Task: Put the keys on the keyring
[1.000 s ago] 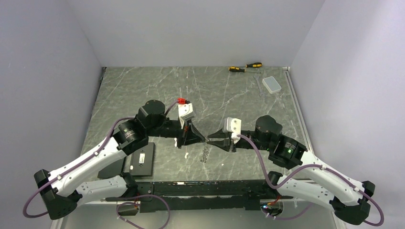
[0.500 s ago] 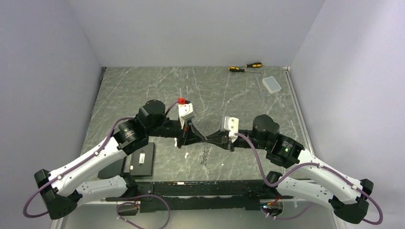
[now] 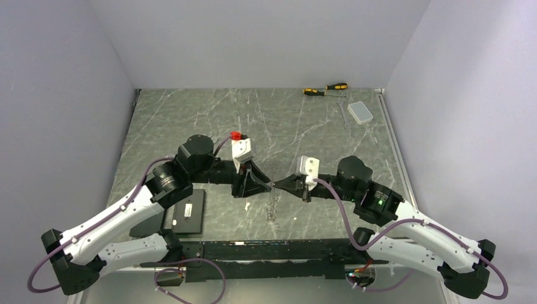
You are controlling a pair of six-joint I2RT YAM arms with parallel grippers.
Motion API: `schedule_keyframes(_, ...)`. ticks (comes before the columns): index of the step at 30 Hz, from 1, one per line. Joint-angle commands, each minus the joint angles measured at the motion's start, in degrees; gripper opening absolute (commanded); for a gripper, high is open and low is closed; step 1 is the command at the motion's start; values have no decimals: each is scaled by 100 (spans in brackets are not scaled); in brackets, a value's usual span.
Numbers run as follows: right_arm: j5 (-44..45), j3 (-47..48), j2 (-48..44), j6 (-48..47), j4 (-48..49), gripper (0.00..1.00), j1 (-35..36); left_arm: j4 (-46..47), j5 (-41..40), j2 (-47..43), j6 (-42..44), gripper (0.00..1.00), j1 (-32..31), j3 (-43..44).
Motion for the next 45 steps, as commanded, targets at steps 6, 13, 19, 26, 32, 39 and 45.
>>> schedule_keyframes(6,233,-171,-268,242,773,0,6,636,-97,-604,-68,46,-13,-239)
schedule_keyframes(13,193,-172,-337,346,945,0,6,730,-66,-576,-107,40,-18,-378)
schedule_keyframes(19,83,-222,-411,479,1144,0,6,993,-72,-558,-177,43,-16,-501)
schedule_keyframes(26,-100,-232,-370,597,1331,0,6,1147,-7,-494,-208,43,-14,-489)
schedule_keyframes(32,-173,-243,-367,633,1400,0,6,1229,26,-433,-201,39,-22,-491)
schedule_keyframes(39,-317,-250,-343,659,1406,0,4,1293,12,-441,-196,40,-21,-524)
schedule_keyframes(45,-348,-286,-343,705,1537,0,1,1296,190,-331,-192,33,-14,-506)
